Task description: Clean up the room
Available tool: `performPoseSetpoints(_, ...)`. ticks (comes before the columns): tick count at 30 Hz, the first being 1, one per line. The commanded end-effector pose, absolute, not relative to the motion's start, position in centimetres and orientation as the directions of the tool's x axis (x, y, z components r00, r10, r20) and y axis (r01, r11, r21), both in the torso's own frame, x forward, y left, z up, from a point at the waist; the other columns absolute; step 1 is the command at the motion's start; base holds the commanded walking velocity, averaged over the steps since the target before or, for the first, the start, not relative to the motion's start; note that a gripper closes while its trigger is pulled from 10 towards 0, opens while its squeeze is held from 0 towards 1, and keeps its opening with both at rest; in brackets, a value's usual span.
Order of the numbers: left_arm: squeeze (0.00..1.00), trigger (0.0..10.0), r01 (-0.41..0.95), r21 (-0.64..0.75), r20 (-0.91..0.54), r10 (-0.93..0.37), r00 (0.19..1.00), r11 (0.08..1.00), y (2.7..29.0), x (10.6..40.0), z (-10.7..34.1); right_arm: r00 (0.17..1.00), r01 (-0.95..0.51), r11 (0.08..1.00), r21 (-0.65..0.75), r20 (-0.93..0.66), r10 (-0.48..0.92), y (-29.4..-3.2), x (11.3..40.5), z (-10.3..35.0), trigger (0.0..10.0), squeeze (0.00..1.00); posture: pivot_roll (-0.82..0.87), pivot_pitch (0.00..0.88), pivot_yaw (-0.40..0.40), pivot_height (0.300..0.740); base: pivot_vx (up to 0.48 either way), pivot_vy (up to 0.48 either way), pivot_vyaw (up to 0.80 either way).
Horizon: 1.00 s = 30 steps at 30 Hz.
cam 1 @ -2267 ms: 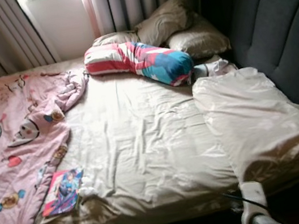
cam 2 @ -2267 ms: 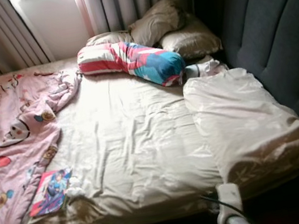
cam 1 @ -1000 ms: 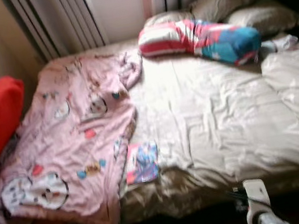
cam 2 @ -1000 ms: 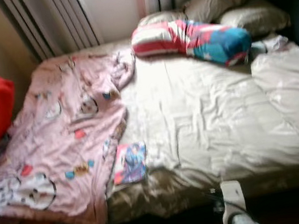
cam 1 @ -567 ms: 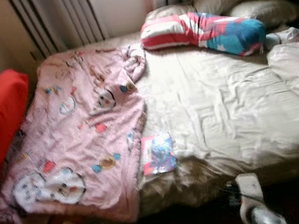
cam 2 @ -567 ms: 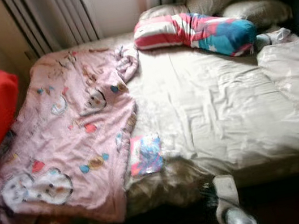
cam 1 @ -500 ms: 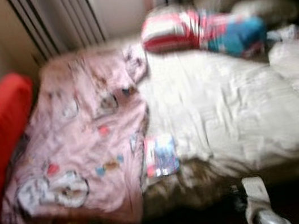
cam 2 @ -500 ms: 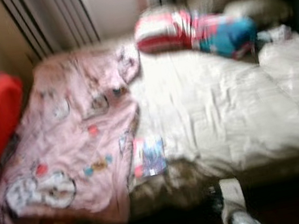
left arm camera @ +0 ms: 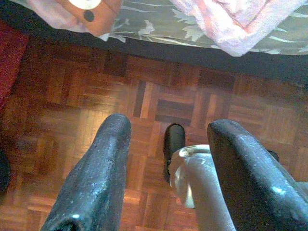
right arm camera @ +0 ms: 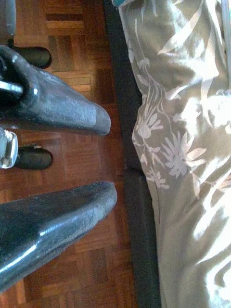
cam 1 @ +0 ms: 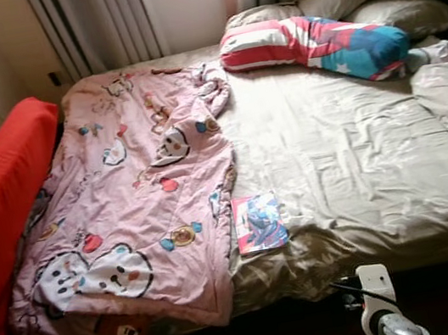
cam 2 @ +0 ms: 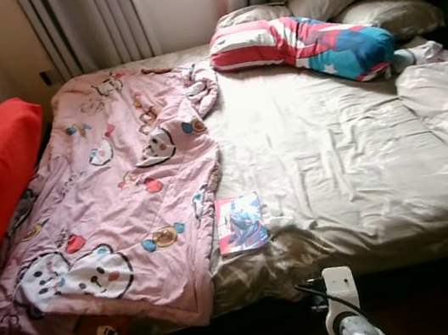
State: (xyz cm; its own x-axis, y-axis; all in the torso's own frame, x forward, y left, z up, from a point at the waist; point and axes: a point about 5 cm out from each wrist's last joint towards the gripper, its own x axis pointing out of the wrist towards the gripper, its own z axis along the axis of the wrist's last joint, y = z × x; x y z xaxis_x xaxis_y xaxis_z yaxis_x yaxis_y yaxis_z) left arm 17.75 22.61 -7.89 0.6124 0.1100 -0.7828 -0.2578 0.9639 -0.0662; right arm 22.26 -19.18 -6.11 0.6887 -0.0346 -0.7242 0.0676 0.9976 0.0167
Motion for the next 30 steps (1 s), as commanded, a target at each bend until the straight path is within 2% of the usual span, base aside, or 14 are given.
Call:
performPoseSetpoints(1, 0.00, 10.0, -0.262, -0.065, -0.790, 0.111, 0.604, 0.963, 22.64, 17.33, -8.08, 0.683, 0.068, 0.997, 0.024, -0.729, -0.029, -19.01, 22.13, -6.22, 10.0, 0.00, -0.04, 0.051, 0.057, 0.740, 0.000, 0.000, 0.00)
performPoseSetpoints(4, 0.00, 10.0, -0.263, -0.066, -0.789, 0.111, 0.604, 0.963, 22.64, 17.31, -8.08, 0.684, 0.049, 0.999, 0.018, -0.729, -0.020, -19.00, 22.17, -6.19, 10.0, 0.00, -0.04, 0.050, 0.056, 0.740, 0.000, 0.000, 0.00)
performPoseSetpoints(12, 0.00, 10.0, -0.252, -0.058, -0.789, 0.110, 0.605, 0.966, 22.67, 17.31, -8.07, 0.687, 0.047, 0.999, 0.026, -0.727, -0.014, -18.95, 22.17, -6.19, 10.0, 0.00, -0.04, 0.047, 0.056, 0.740, 0.205, 0.000, 0.70)
performPoseSetpoints(21, 0.00, 10.0, -0.246, -0.057, -0.789, 0.107, 0.606, 0.968, 22.69, 17.27, -8.08, 0.685, 0.063, 0.998, 0.027, -0.728, -0.023, -18.97, 22.05, -6.26, 10.0, 0.00, -0.05, 0.037, 0.059, 0.740, 0.302, 0.000, 0.00)
performPoseSetpoints(25, 0.00, 10.0, -0.240, -0.057, -0.788, 0.104, 0.607, 0.969, 22.68, 17.26, -8.08, 0.687, 0.061, 0.998, 0.025, -0.726, -0.024, -18.99, 22.03, -6.26, 10.0, 0.00, -0.05, 0.030, 0.060, 0.740, 0.302, 0.000, 0.72)
performPoseSetpoints(30, 0.00, 10.0, -0.229, -0.053, -0.787, 0.100, 0.608, 0.972, 22.69, 17.29, -8.05, 0.687, 0.086, 0.996, 0.038, -0.726, -0.032, -18.99, 21.96, -6.31, 10.0, 0.00, -0.05, 0.030, 0.060, 0.740, 0.301, 0.000, 0.00)
